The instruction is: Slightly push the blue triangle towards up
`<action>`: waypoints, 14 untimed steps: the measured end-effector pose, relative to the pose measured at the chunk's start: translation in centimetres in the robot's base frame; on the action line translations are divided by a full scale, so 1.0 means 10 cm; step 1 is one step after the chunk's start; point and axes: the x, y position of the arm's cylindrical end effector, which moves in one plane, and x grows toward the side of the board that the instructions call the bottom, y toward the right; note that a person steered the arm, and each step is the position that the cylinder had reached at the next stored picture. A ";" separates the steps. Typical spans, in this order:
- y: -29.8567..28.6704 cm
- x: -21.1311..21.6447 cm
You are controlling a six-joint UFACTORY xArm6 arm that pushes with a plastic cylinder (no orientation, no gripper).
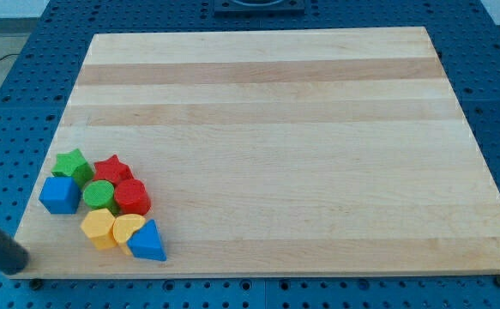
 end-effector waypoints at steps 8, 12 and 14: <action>2.82 0.00; 1.83 -0.38; 1.91 -0.30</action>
